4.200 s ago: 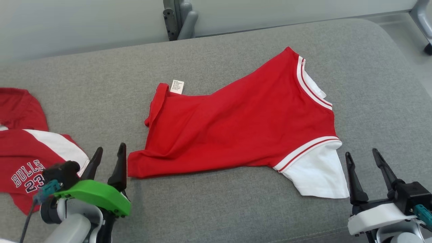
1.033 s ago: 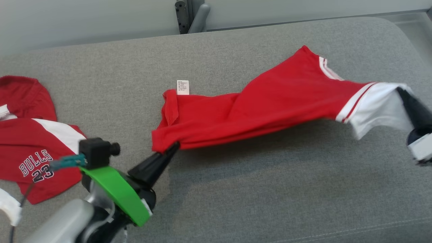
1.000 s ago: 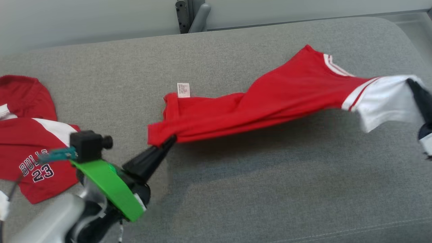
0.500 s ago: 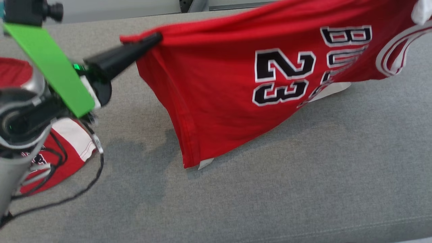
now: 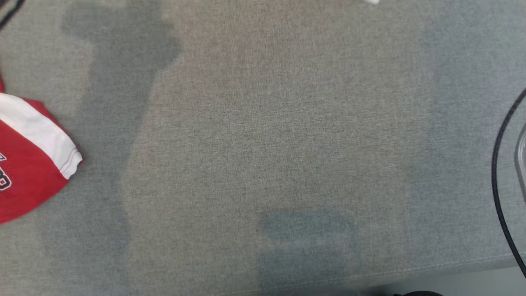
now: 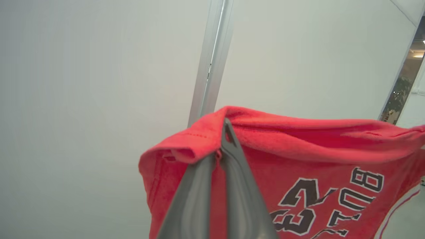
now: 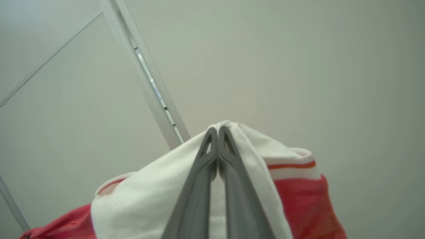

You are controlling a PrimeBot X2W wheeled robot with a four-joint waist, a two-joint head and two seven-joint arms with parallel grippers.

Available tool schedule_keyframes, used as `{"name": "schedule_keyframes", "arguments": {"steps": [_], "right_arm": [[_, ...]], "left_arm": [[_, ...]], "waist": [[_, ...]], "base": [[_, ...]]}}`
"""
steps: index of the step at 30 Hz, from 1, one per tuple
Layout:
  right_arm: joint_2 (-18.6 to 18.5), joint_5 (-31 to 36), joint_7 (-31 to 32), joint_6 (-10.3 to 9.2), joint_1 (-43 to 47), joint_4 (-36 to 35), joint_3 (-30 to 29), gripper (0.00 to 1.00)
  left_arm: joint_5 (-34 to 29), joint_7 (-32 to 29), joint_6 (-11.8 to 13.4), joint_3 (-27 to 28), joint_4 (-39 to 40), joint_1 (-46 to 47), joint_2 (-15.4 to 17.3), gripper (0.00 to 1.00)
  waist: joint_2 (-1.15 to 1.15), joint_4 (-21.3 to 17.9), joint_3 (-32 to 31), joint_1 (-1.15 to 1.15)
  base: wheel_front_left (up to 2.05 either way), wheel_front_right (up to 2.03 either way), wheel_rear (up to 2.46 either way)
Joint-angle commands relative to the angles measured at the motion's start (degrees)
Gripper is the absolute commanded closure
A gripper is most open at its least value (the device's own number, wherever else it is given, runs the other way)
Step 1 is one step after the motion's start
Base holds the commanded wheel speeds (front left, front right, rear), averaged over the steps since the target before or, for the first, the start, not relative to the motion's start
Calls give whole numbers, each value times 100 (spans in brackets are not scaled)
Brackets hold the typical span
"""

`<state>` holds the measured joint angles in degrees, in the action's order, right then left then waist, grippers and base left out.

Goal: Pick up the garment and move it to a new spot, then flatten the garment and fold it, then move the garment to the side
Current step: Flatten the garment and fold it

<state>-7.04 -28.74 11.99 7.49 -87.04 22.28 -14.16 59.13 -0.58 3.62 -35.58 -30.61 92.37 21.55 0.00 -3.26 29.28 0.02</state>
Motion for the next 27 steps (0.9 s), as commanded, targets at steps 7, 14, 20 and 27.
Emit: {"name": "schedule_keyframes", "arguments": {"steps": [7,14,20,27], "right_arm": [[115,-382,-1156,1,-103,819,965,100],[-825,-1157,-1682,1,2058,409,2931,100],[-1723,-2142,-1904,0,3917,-182,3630,100],[-2547,-2906,-2042,-4,5660,-647,3625,100]], "left_arm": [[-854,1412,-679,-397,-1364,307,-416,100],[-816,1579,-1082,-105,-1576,-1319,-373,100],[-1020,1577,-1113,353,-718,-3322,-112,100],[-1662,1566,-1110,633,368,-5543,-83,100]], "waist": [[0,-331,934,-2],[0,-370,884,-2],[0,-314,576,-2],[0,-49,-363,-2]], "base": [[0,0,0],[0,0,0],[0,0,0],[0,0,0]]}}
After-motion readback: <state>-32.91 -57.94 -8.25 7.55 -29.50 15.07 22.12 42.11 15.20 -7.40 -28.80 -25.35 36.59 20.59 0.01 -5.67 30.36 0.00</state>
